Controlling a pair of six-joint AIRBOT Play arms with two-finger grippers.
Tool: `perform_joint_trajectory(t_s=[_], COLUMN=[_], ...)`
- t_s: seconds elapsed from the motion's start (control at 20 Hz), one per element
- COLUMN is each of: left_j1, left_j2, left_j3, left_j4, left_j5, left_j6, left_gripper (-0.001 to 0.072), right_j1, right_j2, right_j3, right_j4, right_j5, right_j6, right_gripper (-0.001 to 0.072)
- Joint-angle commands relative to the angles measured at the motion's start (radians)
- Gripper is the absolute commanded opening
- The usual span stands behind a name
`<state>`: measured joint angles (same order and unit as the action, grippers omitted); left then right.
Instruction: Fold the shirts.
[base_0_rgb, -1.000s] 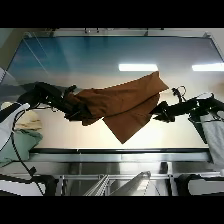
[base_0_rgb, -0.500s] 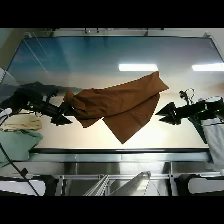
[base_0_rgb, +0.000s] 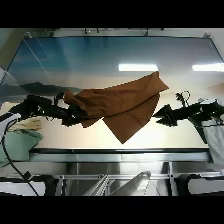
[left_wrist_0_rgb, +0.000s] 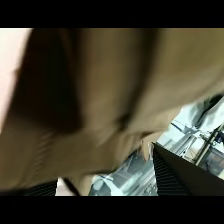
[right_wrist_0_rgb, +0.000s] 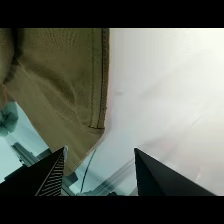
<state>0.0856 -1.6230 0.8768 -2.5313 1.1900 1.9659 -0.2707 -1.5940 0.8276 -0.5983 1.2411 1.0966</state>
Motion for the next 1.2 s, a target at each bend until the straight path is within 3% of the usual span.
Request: perform_joint_trajectory(t_s=[0.0,0.1,0.15,0.2,0.4,0.45,0.5,0.55,0.7,0.8,1.0,1.15], left_j1=[-0.089,-0.104,-0.106,-0.106,-0.106,-0.106,-0.106,-0.106,-0.097,-0.043,0.191,0.396], left_j2=[-0.003,-0.003,-0.003,-0.003,-0.003,-0.003,-0.003,-0.003,0.069,0.195,0.444,0.534], left_j3=[-0.01,-0.01,-0.01,-0.01,-0.009,-0.008,-0.001,0.019,0.161,0.294,0.674,0.891], left_j4=[-0.011,-0.011,-0.01,-0.01,-0.009,-0.009,-0.01,-0.011,-0.028,-0.1,-0.132,-0.131], left_j5=[-0.148,-0.151,-0.149,-0.148,-0.143,-0.142,-0.134,-0.103,0.122,0.244,0.267,0.267], left_j6=[-0.011,-0.011,-0.011,-0.01,-0.01,-0.01,-0.01,-0.01,0.009,0.008,-0.066,-0.131], left_gripper=[0.0613,0.038,0.0176,0.003,0.0032,0.0032,0.0032,0.0032,0.0031,0.0031,0.0032,0.0031], right_j1=[0.033,0.06,0.076,0.096,0.188,0.21,0.224,0.231,0.181,0.074,-0.285,-0.524], right_j2=[0.0,0.0,-0.001,-0.001,-0.003,-0.006,-0.008,-0.007,0.082,0.248,0.649,0.814], right_j3=[-0.002,-0.002,-0.002,-0.002,-0.002,-0.002,-0.002,-0.001,0.039,0.096,0.332,0.517], right_j4=[0.027,0.055,0.066,0.078,0.099,0.123,0.159,0.208,0.27,0.27,0.292,0.353], right_j5=[-0.016,-0.042,-0.059,-0.077,-0.174,-0.19,-0.195,-0.192,-0.059,0.039,0.043,0.047], right_j6=[0.003,0.003,0.004,0.01,0.034,0.032,0.005,-0.039,-0.104,-0.101,-0.045,-0.045], right_gripper=[0.0496,0.0496,0.0496,0.0497,0.0494,0.0382,0.0126,0.002,0.0018,0.0018,0.0018,0.0018])
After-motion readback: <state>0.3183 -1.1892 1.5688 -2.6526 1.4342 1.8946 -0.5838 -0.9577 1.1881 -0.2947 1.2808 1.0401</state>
